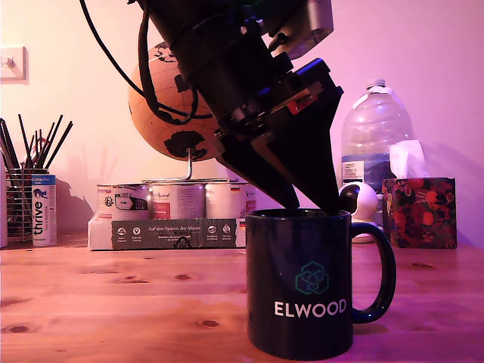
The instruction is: Pick up the coffee capsules from the table one by one and drop them inside the nearest coffee cup
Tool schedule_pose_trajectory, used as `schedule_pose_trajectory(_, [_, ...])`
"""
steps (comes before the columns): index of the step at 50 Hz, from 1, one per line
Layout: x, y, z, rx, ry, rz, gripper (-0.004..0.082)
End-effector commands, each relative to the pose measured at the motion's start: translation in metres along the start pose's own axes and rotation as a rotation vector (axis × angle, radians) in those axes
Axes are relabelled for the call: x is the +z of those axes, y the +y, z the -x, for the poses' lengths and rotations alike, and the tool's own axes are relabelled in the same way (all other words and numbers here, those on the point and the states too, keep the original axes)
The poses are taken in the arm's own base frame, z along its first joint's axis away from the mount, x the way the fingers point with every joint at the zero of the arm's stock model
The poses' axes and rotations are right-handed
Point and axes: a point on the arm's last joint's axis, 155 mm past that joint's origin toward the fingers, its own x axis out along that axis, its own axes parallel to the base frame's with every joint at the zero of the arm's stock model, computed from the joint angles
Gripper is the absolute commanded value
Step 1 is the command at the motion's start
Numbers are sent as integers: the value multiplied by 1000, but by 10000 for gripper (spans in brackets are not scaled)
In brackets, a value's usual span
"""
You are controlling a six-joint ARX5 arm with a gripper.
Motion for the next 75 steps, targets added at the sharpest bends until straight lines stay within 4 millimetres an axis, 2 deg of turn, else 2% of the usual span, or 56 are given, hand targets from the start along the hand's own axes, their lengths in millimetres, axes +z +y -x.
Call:
schedule_pose_trajectory(1, [-2,-4,-4,-14,10,14,516])
schedule_pose_trajectory(7, [1,-7,2,-23,-5,10,338])
schedule_pose_trajectory(14, [7,-9,12,-24,-27,21,-24])
schedule_pose_trajectory(31, [35,6,52,-35,-179,69,-17])
schedule_pose_trajectory(40, [38,30,77,13,-278,104,-17])
schedule_pose_trajectory(57, [-5,93,116,176,-381,252,-16])
schedule_pose_trajectory(75, [-88,134,144,350,-452,467,-16])
